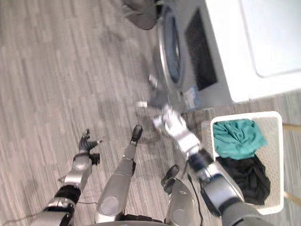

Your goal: Pick up the laundry basket with both hands and put the clothes into the washing machine.

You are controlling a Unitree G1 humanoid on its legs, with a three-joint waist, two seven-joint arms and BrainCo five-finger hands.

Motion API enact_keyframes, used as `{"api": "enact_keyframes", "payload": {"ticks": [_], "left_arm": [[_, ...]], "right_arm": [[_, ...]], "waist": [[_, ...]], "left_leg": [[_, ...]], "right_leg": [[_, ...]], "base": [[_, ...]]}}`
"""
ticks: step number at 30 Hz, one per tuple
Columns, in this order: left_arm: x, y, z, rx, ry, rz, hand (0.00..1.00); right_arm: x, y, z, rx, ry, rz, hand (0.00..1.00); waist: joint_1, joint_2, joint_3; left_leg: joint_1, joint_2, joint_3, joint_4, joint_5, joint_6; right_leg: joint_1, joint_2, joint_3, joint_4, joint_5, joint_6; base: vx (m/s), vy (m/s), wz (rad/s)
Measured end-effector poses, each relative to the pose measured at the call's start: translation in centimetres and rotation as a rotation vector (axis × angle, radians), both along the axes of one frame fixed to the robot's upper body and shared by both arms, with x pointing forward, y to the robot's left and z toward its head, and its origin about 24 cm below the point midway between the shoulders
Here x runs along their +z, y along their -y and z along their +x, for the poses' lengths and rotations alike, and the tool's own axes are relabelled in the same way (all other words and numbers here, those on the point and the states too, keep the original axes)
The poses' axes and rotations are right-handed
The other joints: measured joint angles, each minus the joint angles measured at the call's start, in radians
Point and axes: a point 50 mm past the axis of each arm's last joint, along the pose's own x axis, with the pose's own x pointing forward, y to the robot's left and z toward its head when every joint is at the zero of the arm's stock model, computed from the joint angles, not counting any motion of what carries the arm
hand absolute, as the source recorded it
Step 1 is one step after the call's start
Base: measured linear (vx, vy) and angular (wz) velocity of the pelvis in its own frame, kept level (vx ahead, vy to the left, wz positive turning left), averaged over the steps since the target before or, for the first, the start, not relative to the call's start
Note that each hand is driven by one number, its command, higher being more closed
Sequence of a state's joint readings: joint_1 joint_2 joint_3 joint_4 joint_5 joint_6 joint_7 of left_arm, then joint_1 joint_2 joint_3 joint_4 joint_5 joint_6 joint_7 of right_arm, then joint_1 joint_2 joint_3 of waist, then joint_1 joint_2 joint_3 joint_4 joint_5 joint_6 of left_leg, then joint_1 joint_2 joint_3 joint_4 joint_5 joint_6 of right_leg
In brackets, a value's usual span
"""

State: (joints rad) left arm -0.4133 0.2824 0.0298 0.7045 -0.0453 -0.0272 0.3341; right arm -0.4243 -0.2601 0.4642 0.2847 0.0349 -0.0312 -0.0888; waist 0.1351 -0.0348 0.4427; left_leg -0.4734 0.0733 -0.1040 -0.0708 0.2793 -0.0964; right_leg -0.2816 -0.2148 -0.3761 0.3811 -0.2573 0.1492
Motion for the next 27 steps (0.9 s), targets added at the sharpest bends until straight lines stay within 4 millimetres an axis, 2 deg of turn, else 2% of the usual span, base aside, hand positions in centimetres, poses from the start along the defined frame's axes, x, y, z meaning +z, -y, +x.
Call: {"api": "enact_keyframes", "payload": {"ticks": [3, 7, 8, 10, 11, 13, 16, 19, 22, 24, 27], "left_arm": [[2.8, -2.5, 1.2, 0.029, 0.051, 0.083, 0.0], [5.9, -5.8, 2.1, 0.082, 0.077, 0.193, 0.0], [6.7, -6.7, 2.3, 0.103, 0.077, 0.218, 0.0], [10.0, -9.1, 2.9, 0.158, 0.106, 0.306, 0.0], [10.9, -9.6, 3.0, 0.173, 0.12, 0.327, 0.0], [14.7, -11.2, 3.2, 0.237, 0.189, 0.389, 0.0], [17.3, -11.3, 3.6, 0.269, 0.249, 0.421, 0.0], [20.6, -10.9, 4.0, 0.305, 0.347, 0.424, 0.0], [22.4, -10.5, 4.3, 0.323, 0.375, 0.454, 0.0], [23.6, -10.9, 3.9, 0.388, 0.412, 0.439, 0.0], [25.4, -11.0, 3.4, 0.43, 0.463, 0.481, 0.0]], "right_arm": [[-1.9, 0.5, -2.1, -0.007, -0.05, 0.016, 0.0], [-3.8, 1.8, -3.5, -0.059, -0.103, -0.006, 0.0], [-4.0, 2.1, -3.6, -0.068, -0.1, -0.019, 0.0], [-3.6, 3.1, -4.1, -0.108, -0.075, -0.006, 0.0], [-3.3, 3.3, -4.2, -0.119, -0.059, 0.0, 0.0], [-1.9, 4.4, -4.7, -0.177, 0.014, 0.038, 0.0], [-0.4, 5.6, -5.4, -0.269, 0.092, 0.099, 0.0], [1.4, 6.1, -7.1, -0.344, 0.189, 0.185, 0.0], [1.8, 6.6, -8.2, -0.388, 0.214, 0.218, 0.0], [2.0, 6.8, -8.7, -0.401, 0.224, 0.225, 0.0], [3.0, 7.0, -9.7, -0.41, 0.279, 0.252, 0.0]], "waist": [[-0.031, -0.03, -0.017], [-0.061, -0.054, -0.032], [-0.071, -0.057, -0.031], [-0.074, -0.07, -0.035], [-0.075, -0.075, -0.035], [-0.099, -0.09, -0.037], [-0.104, -0.112, -0.041], [-0.111, -0.139, -0.039], [-0.116, -0.154, -0.037], [-0.114, -0.156, -0.037], [-0.093, -0.158, -0.037]], "left_leg": [[0.003, 0.02, 0.043, 0.001, 0.0, 0.0], [-0.002, 0.036, 0.085, 0.001, -0.001, 0.0], [-0.003, 0.039, 0.095, -0.001, -0.001, 0.0], [-0.022, 0.054, 0.125, -0.001, -0.001, 0.001], [-0.027, 0.057, 0.132, -0.001, 0.0, 0.002], [-0.054, 0.069, 0.135, -0.001, 0.006, 0.009], [-0.078, 0.076, 0.148, -0.002, 0.005, 0.01], [-0.129, 0.088, 0.159, -0.002, -0.001, 0.017], [-0.161, 0.089, 0.165, 0.009, 0.004, 0.019], [-0.186, 0.102, 0.204, 0.042, -0.002, 0.027], [-0.195, 0.12, 0.228, 0.057, -0.012, 0.035]], "right_leg": [[-0.026, 0.011, 0.042, -0.001, 0.006, -0.009], [-0.068, 0.023, 0.085, 0.001, 0.02, -0.013], [-0.076, 0.025, 0.096, 0.0, 0.025, -0.014], [-0.107, 0.039, 0.13, -0.009, 0.047, -0.014], [-0.114, 0.041, 0.133, -0.013, 0.053, -0.015], [-0.129, 0.057, 0.137, -0.044, 0.082, -0.016], [-0.144, 0.066, 0.144, -0.081, 0.106, -0.014], [-0.167, 0.081, 0.139, -0.136, 0.144, -0.012], [-0.172, 0.083, 0.13, -0.169, 0.169, -0.009], [-0.163, 0.094, 0.116, -0.195, 0.193, -0.018], [-0.151, 0.11, 0.098, -0.222, 0.216, -0.032]], "base": [[-0.04, -0.025, -0.4], [-0.04, -0.008, -0.35], [-0.07, 0.007, -0.42], [-0.03, 0.009, -0.45], [0.0, 0.002, -0.35], [0.0, 0.004, -0.2], [0.02, 0.013, -0.15], [0.05, 0.029, -0.1], [0.07, 0.031, 0.02], [0.06, 0.048, 0.05], [0.02, 0.043, -0.03]]}}
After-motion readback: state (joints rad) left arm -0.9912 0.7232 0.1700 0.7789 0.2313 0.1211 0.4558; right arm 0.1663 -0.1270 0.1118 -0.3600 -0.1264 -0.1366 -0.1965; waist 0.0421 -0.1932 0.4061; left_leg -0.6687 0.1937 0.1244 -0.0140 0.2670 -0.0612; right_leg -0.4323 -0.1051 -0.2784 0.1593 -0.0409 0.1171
